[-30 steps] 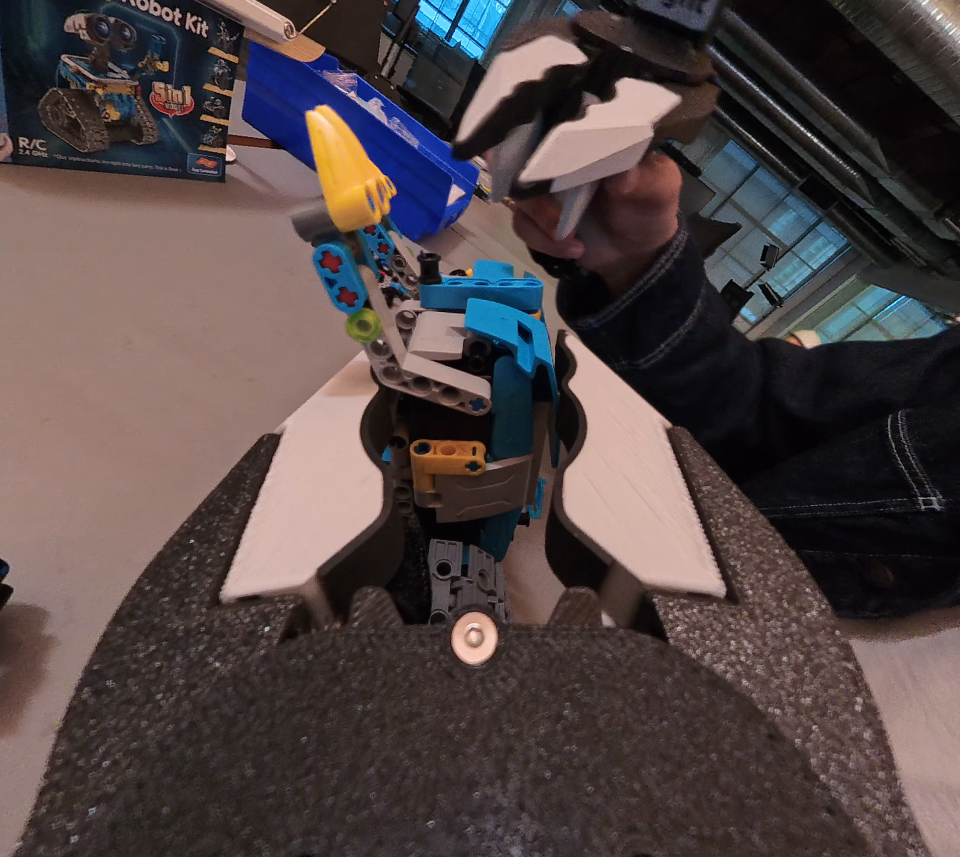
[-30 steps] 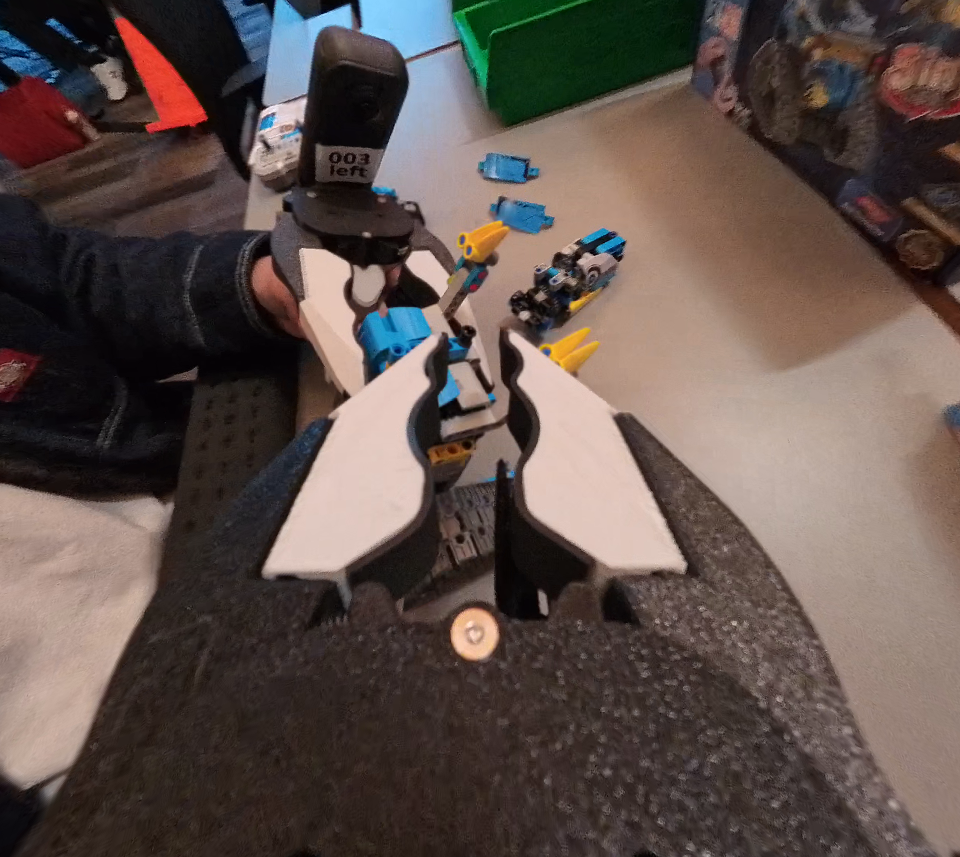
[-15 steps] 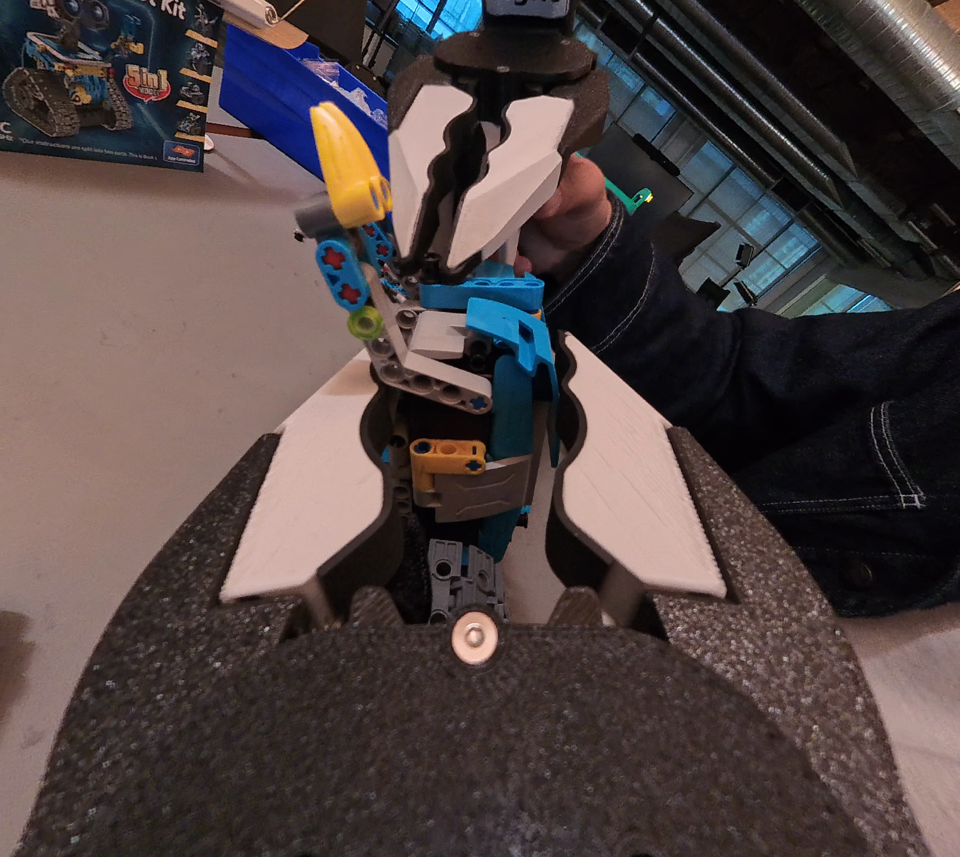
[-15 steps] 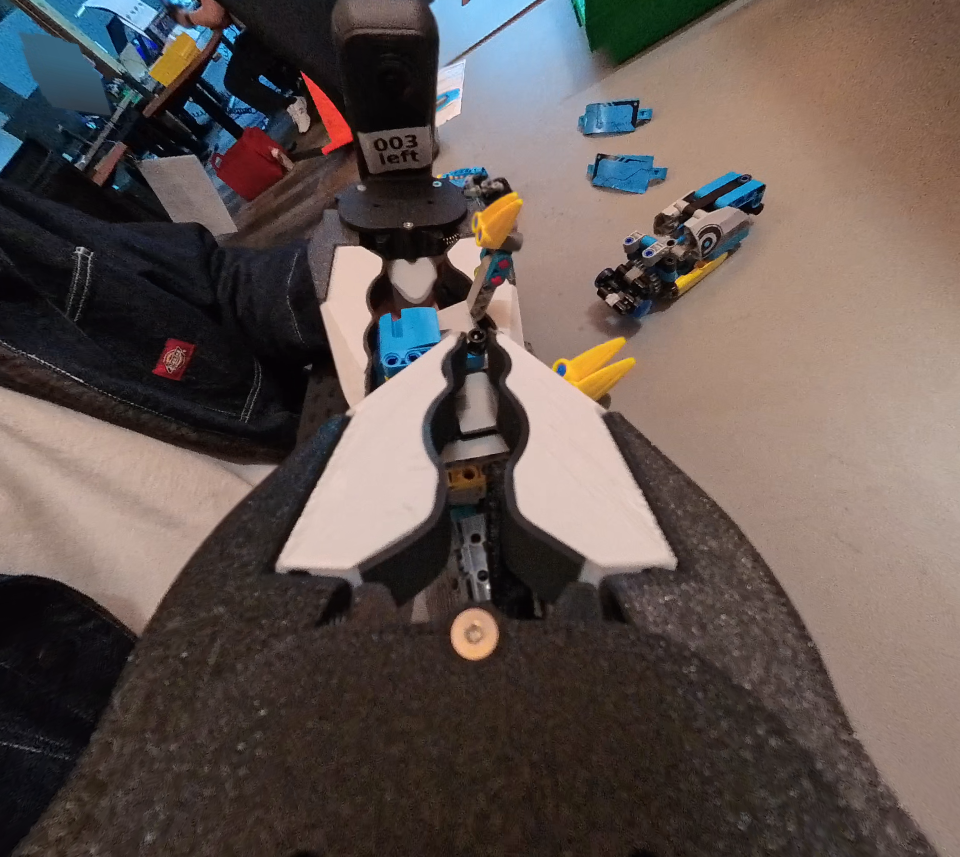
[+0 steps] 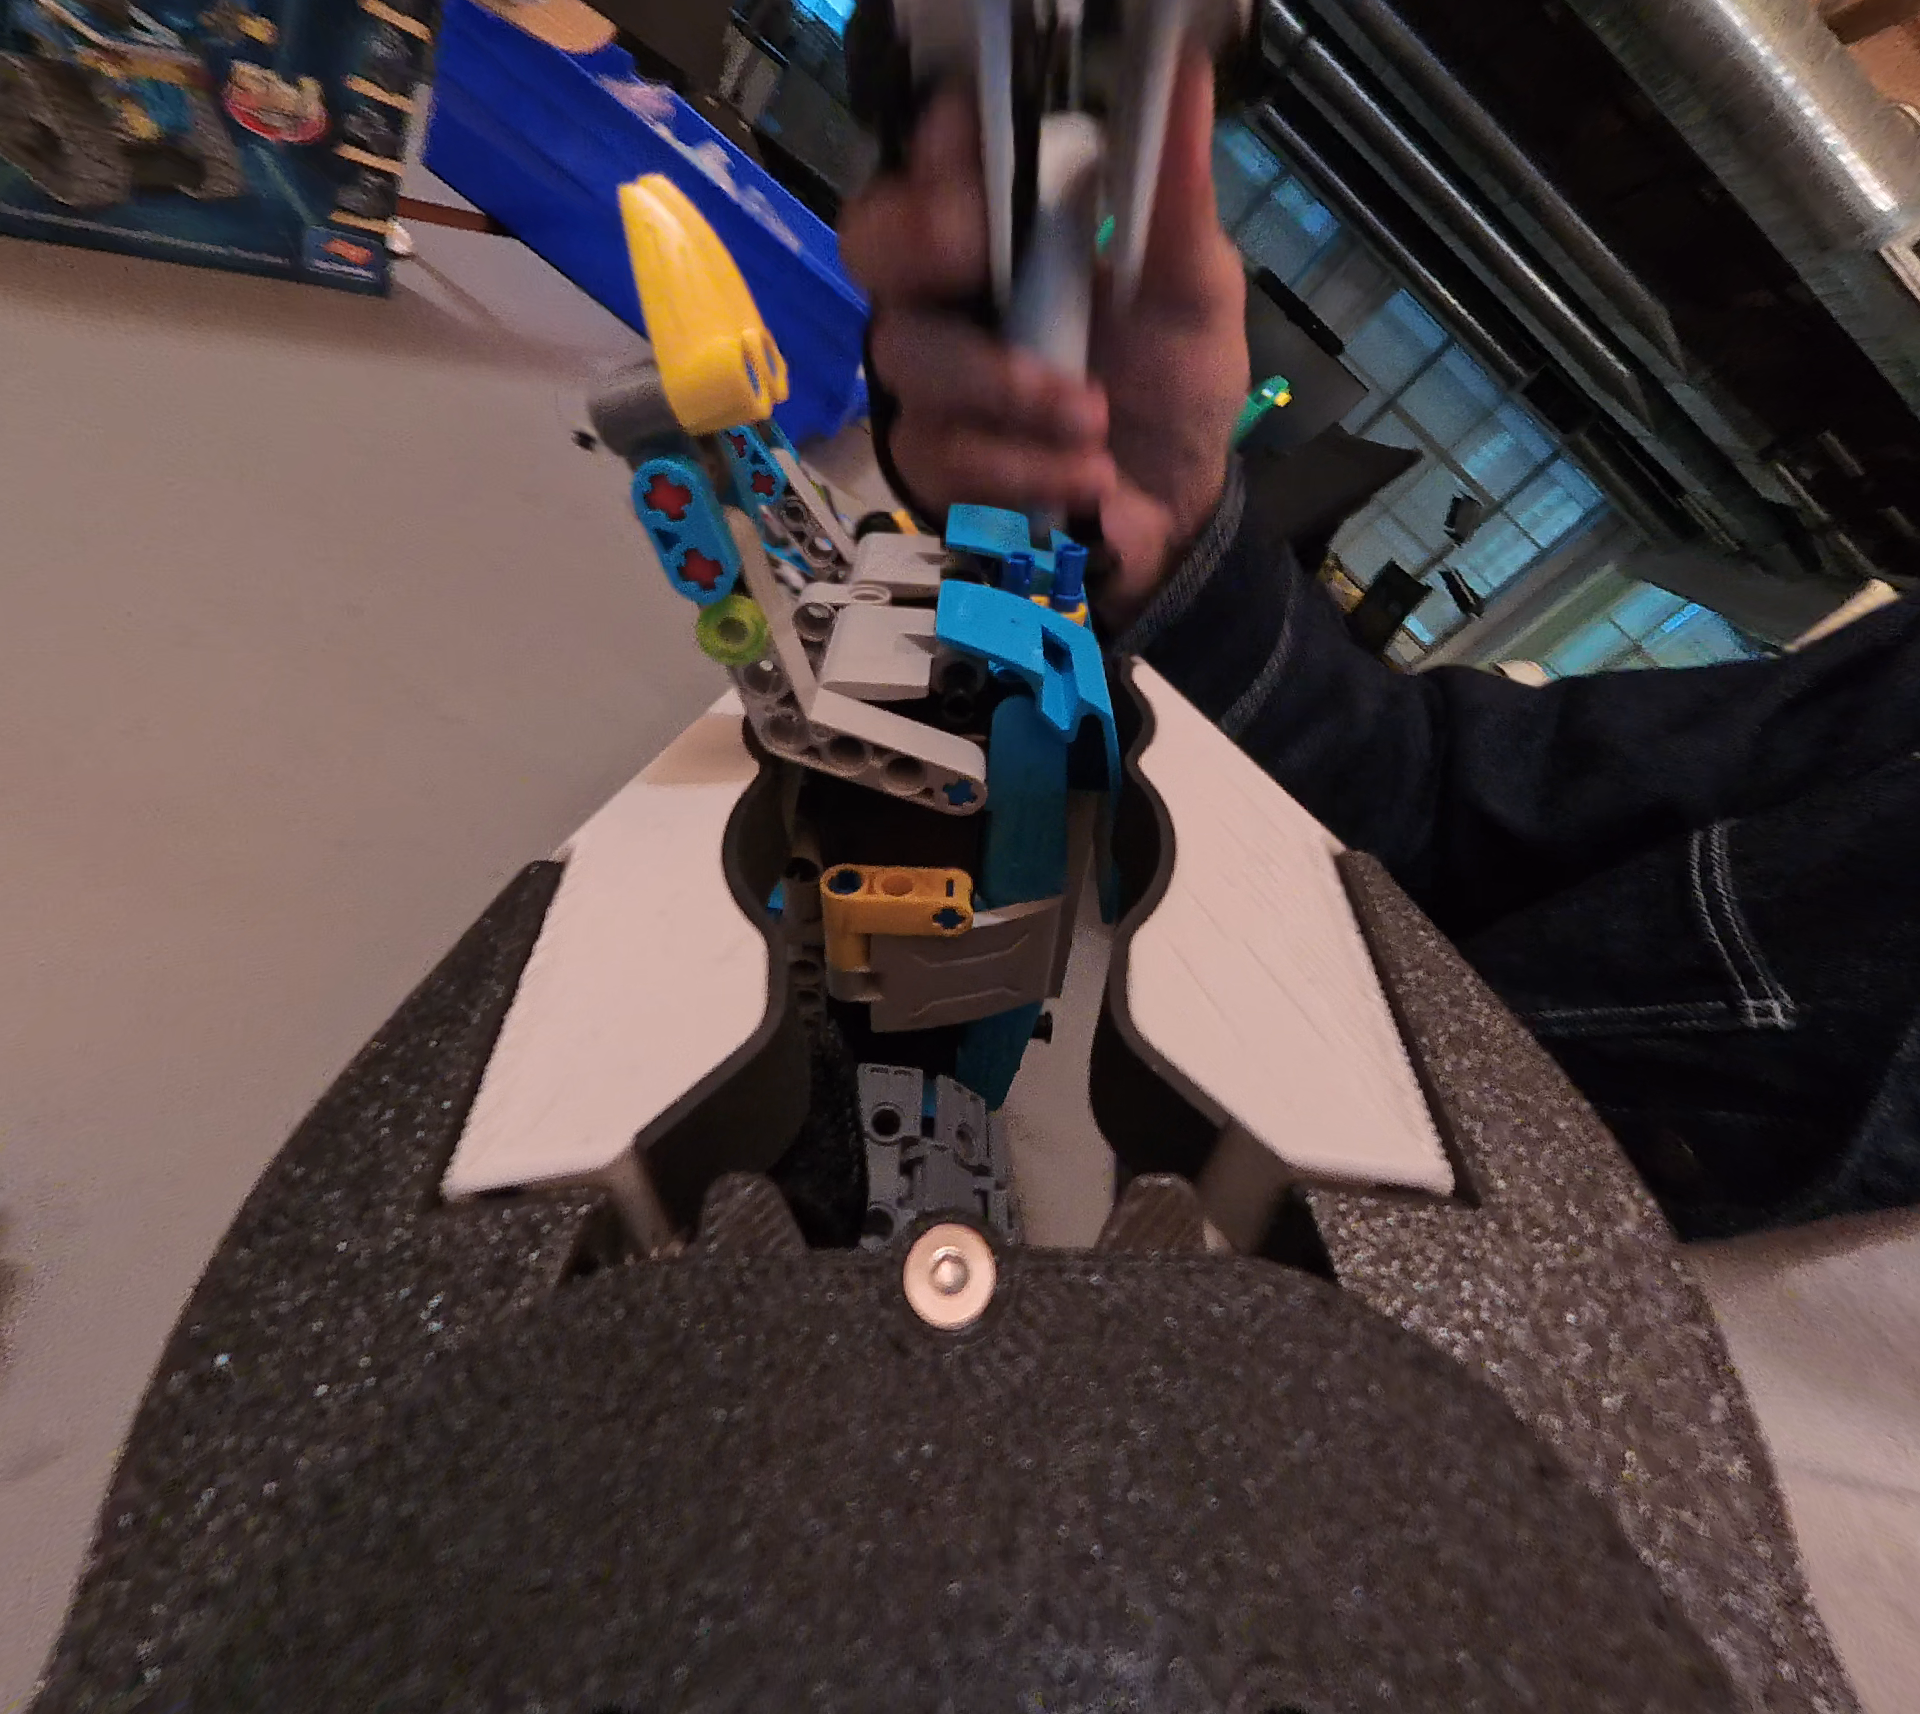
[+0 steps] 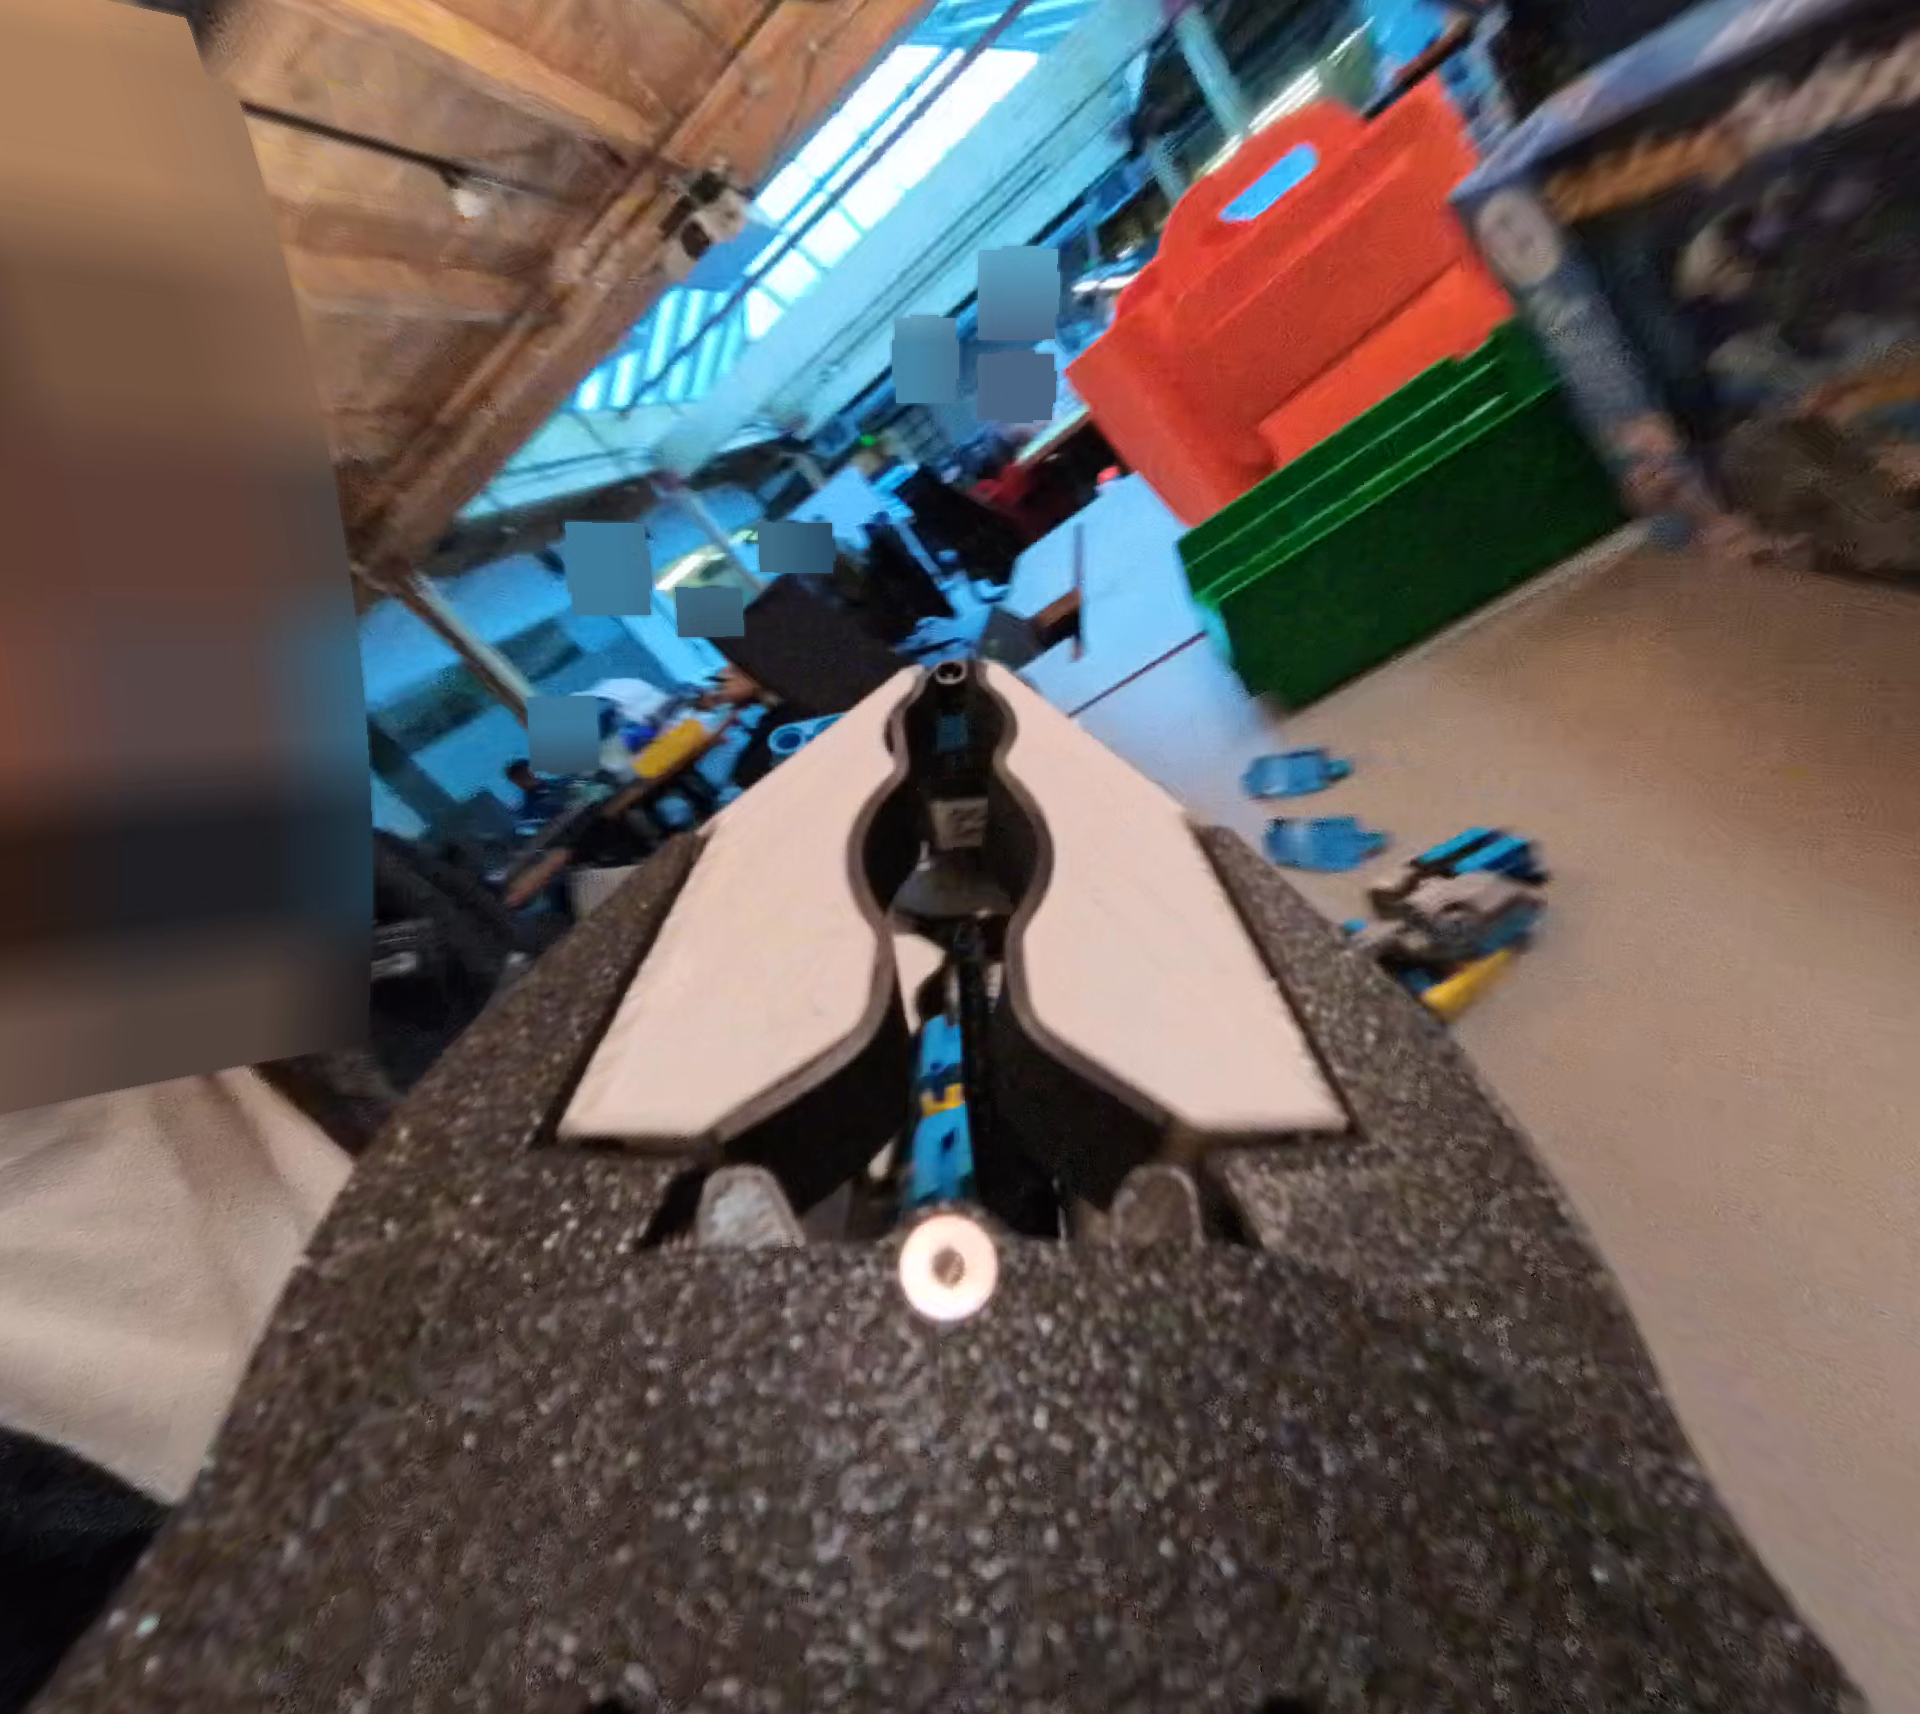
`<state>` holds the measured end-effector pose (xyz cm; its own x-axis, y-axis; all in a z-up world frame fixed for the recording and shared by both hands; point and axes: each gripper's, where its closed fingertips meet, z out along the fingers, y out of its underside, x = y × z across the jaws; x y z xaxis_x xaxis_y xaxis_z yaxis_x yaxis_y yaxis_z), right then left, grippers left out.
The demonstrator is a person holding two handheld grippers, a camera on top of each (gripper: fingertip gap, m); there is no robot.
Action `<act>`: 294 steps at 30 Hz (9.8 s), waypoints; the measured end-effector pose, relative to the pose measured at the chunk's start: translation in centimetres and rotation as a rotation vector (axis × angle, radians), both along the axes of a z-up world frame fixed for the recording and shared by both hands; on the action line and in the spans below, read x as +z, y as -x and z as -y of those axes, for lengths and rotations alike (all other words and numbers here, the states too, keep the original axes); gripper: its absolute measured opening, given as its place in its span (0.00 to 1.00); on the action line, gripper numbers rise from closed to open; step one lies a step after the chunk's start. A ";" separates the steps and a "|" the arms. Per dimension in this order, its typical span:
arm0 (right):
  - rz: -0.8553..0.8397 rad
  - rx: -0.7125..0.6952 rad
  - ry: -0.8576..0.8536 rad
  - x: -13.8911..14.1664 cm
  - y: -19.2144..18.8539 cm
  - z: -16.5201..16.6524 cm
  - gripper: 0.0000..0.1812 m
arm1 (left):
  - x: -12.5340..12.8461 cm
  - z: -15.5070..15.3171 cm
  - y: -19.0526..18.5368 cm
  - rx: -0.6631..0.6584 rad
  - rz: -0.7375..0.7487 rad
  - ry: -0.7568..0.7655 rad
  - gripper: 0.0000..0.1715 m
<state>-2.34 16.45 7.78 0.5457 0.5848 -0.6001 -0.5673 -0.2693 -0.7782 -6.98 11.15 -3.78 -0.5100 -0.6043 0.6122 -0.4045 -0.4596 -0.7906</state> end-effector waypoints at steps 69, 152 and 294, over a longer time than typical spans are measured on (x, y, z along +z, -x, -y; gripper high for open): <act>0.437 -0.151 0.089 -6.3 11.3 7.2 0.04 | 5.8 1.0 4.8 0.570 0.384 -1.647 0.04; 1.092 -0.943 0.883 -20.6 -19.0 26.3 0.22 | 4.6 -2.5 5.5 0.507 0.143 -0.496 0.18; 0.066 0.131 0.324 -10.7 1.8 2.1 0.09 | 3.3 -4.8 0.8 0.211 0.080 -0.038 0.10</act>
